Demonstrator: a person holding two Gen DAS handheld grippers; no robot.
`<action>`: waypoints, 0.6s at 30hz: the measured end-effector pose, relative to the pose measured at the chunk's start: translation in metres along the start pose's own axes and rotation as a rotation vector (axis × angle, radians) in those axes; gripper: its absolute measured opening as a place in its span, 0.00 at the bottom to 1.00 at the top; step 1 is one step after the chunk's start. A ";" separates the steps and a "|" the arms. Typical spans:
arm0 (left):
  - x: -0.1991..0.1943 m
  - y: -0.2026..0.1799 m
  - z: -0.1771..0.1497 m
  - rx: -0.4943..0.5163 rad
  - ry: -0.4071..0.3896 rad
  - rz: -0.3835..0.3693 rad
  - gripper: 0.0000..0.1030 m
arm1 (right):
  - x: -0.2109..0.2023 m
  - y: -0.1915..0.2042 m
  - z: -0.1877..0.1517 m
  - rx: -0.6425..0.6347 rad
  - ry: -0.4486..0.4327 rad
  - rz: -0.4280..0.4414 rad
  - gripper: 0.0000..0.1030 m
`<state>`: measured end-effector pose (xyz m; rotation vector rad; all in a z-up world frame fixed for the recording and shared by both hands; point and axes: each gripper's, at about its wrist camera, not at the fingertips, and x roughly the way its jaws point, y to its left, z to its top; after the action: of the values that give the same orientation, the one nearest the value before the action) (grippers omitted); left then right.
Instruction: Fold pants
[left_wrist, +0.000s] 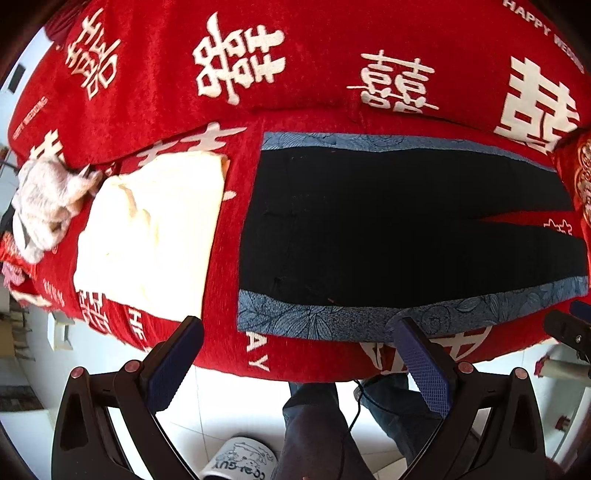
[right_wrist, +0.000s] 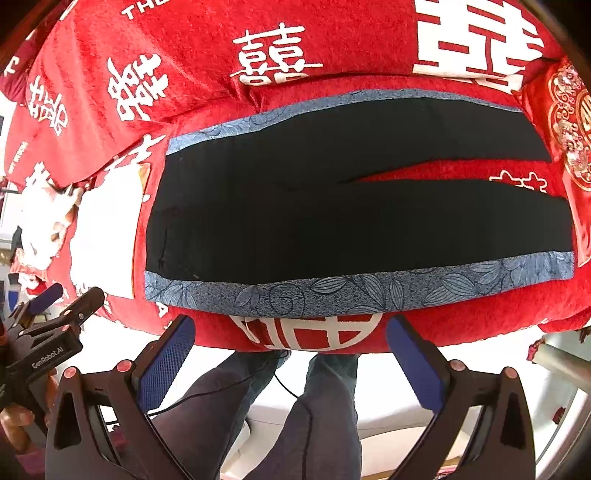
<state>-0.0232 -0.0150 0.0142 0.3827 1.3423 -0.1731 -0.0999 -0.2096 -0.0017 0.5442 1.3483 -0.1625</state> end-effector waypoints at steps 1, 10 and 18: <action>0.001 0.000 -0.002 -0.009 0.008 0.001 1.00 | 0.001 -0.001 0.001 -0.005 0.006 0.000 1.00; 0.016 0.003 -0.007 -0.013 0.023 -0.002 1.00 | 0.007 -0.009 -0.001 0.019 0.009 0.005 1.00; 0.057 0.016 0.001 -0.032 0.024 -0.097 1.00 | 0.040 -0.005 -0.004 0.074 -0.005 0.098 1.00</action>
<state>-0.0041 0.0048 -0.0382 0.2937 1.3867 -0.2285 -0.0964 -0.2044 -0.0420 0.6705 1.3120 -0.1331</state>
